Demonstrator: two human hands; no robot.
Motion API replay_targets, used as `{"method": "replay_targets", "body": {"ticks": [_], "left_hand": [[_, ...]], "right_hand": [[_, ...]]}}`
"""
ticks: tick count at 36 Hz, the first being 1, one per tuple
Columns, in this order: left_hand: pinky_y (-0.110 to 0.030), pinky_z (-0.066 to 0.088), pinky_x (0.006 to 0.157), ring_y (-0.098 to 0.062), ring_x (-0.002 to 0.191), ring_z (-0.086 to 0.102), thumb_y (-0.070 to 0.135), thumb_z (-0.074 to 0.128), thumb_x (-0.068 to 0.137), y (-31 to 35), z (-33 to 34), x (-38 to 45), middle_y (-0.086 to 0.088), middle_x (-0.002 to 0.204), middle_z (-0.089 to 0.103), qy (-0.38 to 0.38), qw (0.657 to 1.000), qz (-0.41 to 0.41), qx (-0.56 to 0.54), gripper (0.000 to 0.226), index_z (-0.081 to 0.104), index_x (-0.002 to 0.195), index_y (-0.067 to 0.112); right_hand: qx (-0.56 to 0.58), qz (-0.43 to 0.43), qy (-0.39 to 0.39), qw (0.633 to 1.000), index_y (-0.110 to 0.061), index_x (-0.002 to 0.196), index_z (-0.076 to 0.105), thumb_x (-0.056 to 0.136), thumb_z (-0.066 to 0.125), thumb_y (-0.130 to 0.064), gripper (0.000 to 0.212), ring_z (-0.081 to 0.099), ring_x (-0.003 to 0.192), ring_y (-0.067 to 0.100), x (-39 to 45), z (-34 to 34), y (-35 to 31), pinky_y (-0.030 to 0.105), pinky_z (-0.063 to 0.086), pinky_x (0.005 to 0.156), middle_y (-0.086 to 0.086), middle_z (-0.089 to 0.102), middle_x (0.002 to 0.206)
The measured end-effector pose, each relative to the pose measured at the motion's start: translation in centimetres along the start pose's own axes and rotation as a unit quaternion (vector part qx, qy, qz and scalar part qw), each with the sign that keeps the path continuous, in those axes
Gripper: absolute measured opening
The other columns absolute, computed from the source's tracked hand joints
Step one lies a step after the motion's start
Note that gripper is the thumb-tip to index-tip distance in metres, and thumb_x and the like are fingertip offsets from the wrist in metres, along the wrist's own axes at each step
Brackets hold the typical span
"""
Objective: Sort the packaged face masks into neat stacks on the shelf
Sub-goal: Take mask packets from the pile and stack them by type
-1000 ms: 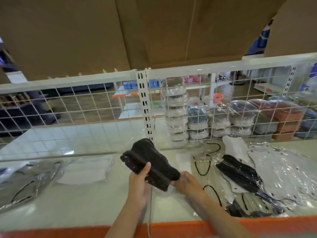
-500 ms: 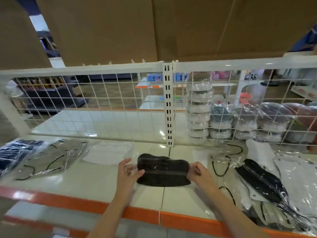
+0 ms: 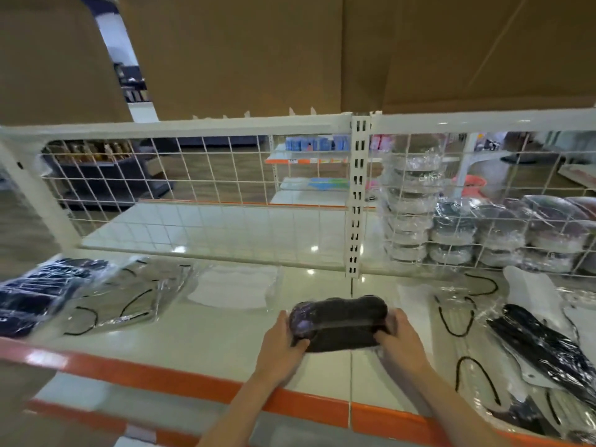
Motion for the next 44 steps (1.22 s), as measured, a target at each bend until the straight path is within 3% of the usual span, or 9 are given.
{"method": "replay_targets", "body": {"ticks": [5, 8, 11, 14, 19, 24, 29, 39, 44], "left_hand": [[-0.007, 0.045, 0.061, -0.002, 0.081, 0.058, 0.002, 0.058, 0.087, -1.6, -5.4, 0.6, 0.006, 0.093, 0.06, 0.034, 0.998, -0.036, -0.036, 0.027, 0.043, 0.103, 0.018], [-0.008, 0.041, 0.05, -0.004, 0.067, 0.054, -0.002, 0.058, 0.085, -3.4, -10.5, 0.8, 0.003, 0.081, 0.056, 0.087, 0.994, -0.056, -0.037, 0.03, 0.038, 0.095, 0.017], [-0.007, 0.041, 0.047, 0.0, 0.061, 0.05, -0.003, 0.061, 0.084, -6.2, -15.8, 0.9, 0.001, 0.098, 0.057, 0.127, 0.988, -0.089, -0.02, 0.05, 0.036, 0.124, 0.012], [-0.008, 0.042, 0.059, 0.001, 0.075, 0.054, 0.003, 0.066, 0.081, -9.2, -21.4, 0.6, -0.002, 0.13, 0.049, 0.168, 0.98, -0.103, 0.004, 0.07, 0.03, 0.14, 0.015], [-0.035, 0.042, 0.092, -0.024, 0.116, 0.051, 0.008, 0.065, 0.081, -14.5, -29.3, 0.5, -0.008, 0.135, 0.049, 0.185, 0.969, -0.15, 0.067, 0.062, 0.038, 0.136, 0.012], [-0.012, 0.039, 0.074, -0.013, 0.103, 0.048, 0.004, 0.063, 0.082, -18.1, -36.8, -0.1, -0.001, 0.138, 0.04, 0.22, 0.954, -0.152, 0.133, 0.068, 0.031, 0.142, 0.013], [-0.04, 0.031, 0.105, -0.033, 0.129, 0.03, 0.017, 0.065, 0.083, -22.7, -42.9, -1.4, -0.02, 0.138, 0.031, 0.248, 0.915, -0.245, 0.201, 0.067, 0.03, 0.139, 0.004], [-0.035, 0.031, 0.101, -0.031, 0.121, 0.039, 0.009, 0.052, 0.085, -28.5, -46.2, -3.9, -0.016, 0.127, 0.046, 0.233, 0.91, -0.236, 0.248, 0.044, 0.049, 0.129, 0.006], [-0.039, 0.033, 0.107, -0.029, 0.13, 0.037, 0.002, 0.044, 0.085, -29.7, -46.8, -3.7, -0.013, 0.14, 0.039, 0.223, 0.914, -0.207, 0.269, 0.049, 0.044, 0.134, 0.004]], "right_hand": [[-0.016, -0.041, -0.031, 0.999, -0.004, 0.098, 0.048, 0.09, 0.055, -0.002, 0.01, 0.055, 0.079, 0.006, 0.4, 5.0, -4.0, 0.007, 0.041, 0.058, -0.003, 0.058, 0.087], [-0.036, -0.066, -0.068, 0.995, -0.008, 0.08, 0.045, 0.095, 0.052, -0.016, 0.019, 0.044, 0.065, 0.011, 0.2, 9.3, -6.6, 0.009, 0.036, 0.051, 0.003, 0.048, 0.073], [-0.076, -0.074, -0.115, 0.988, -0.01, 0.07, 0.044, 0.095, 0.053, -0.021, 0.029, 0.041, 0.055, 0.009, 0.1, 14.1, -8.6, 0.009, 0.035, 0.049, 0.0, 0.045, 0.063], [-0.075, -0.059, -0.179, 0.979, -0.01, 0.064, 0.051, 0.09, 0.061, -0.017, 0.029, 0.047, 0.048, 0.008, -0.4, 19.4, -9.9, 0.017, 0.039, 0.051, -0.002, 0.053, 0.055], [-0.106, -0.071, -0.256, 0.958, -0.011, 0.062, 0.06, 0.087, 0.064, -0.015, 0.026, 0.05, 0.046, 0.011, -1.8, 28.8, -12.3, 0.02, 0.039, 0.048, -0.002, 0.058, 0.051], [-0.119, -0.075, -0.27, 0.953, -0.007, 0.071, 0.063, 0.089, 0.061, -0.012, 0.019, 0.052, 0.043, 0.01, -2.1, 37.8, -13.9, 0.018, 0.043, 0.047, 0.002, 0.059, 0.054], [-0.084, -0.054, -0.268, 0.958, -0.004, 0.072, 0.061, 0.09, 0.059, -0.008, 0.019, 0.053, 0.043, 0.011, -2.3, 45.4, -15.5, 0.018, 0.045, 0.047, 0.005, 0.058, 0.053], [-0.086, -0.061, -0.287, 0.952, 0.0, 0.085, 0.057, 0.094, 0.054, -0.009, 0.013, 0.047, 0.038, -0.002, -2.7, 57.0, -19.7, 0.005, 0.031, 0.037, 0.001, 0.049, 0.056], [-0.051, -0.031, -0.32, 0.946, -0.002, 0.093, 0.06, 0.095, 0.052, -0.007, 0.01, 0.046, 0.031, -0.003, -3.7, 62.3, -20.7, 0.01, 0.037, 0.037, 0.003, 0.051, 0.058]]}}
Point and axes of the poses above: each hand's wrist, its own x-axis towards the middle knuckle, its own z-axis out of the palm, y = z × x, the point moved 8 cm from there along x, towards the middle knuckle
